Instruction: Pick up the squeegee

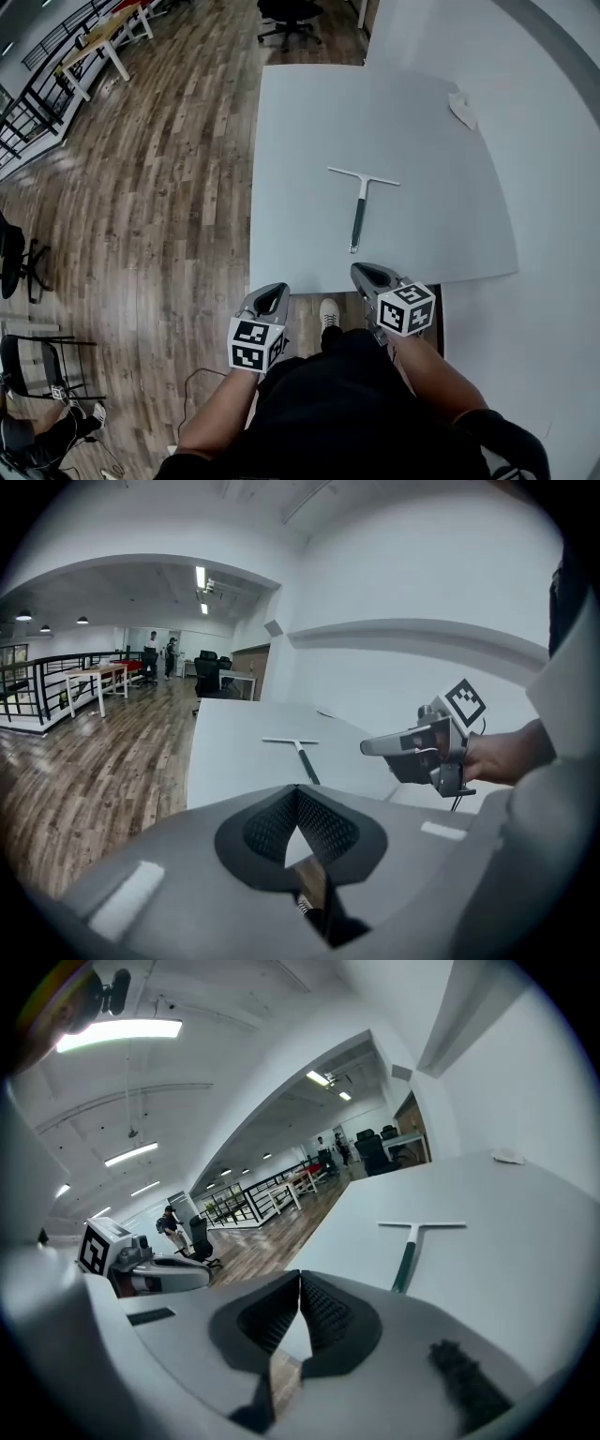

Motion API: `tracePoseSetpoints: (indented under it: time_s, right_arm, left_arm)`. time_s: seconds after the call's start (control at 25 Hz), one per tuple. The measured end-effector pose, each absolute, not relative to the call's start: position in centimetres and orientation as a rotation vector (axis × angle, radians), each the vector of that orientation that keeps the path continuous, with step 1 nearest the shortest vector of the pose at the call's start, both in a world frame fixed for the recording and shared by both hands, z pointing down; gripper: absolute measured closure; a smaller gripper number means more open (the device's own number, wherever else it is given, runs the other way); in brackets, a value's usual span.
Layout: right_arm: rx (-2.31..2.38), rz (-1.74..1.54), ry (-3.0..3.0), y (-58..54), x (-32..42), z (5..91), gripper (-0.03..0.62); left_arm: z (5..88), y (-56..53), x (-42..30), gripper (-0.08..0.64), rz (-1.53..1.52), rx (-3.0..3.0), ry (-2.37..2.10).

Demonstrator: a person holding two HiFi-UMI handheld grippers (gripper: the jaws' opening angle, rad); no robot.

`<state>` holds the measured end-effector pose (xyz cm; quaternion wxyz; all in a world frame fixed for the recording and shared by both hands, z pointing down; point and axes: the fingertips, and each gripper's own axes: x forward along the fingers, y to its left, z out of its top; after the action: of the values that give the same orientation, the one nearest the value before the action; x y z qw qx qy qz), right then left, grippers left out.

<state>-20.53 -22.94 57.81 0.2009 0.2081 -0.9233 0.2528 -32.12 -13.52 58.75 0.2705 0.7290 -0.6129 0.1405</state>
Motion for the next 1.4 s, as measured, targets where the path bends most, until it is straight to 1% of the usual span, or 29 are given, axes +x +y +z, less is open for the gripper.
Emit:
tracePoseSetpoints:
  time_s: [0.4, 0.44, 0.56, 0.92, 1.2, 1.4]
  right_arm:
    - [0.631, 0.752, -2.502, -32.5, -20.6, 62.4, 0.584]
    - [0.633, 0.765, -2.49, -33.5, -20.7, 63.2, 0.576]
    - [0.65, 0.804, -2.429, -36.1, -21.1, 65.7, 0.515]
    - [0.756, 0.899, -2.284, -43.0, -21.4, 71.1, 0.453]
    - [0.813, 1.032, -2.206, -45.8, -22.1, 74.5, 0.448]
    - [0.81, 1.045, -2.175, -46.1, -22.8, 75.3, 0.448]
  left_arm:
    - [60.7, -20.2, -32.2, 0.554, 0.465, 1.902, -1.648]
    - [61.1, -20.7, -32.2, 0.554, 0.473, 1.893, -1.648]
    - [61.9, -21.8, -32.5, 0.554, 0.485, 1.86, -1.65]
    - [63.6, -24.5, -33.0, 0.554, 0.512, 1.779, -1.657]
    - [64.6, -24.3, -33.8, 0.554, 0.526, 1.718, -1.659]
    - [64.5, -24.2, -34.4, 0.554, 0.505, 1.681, -1.66]
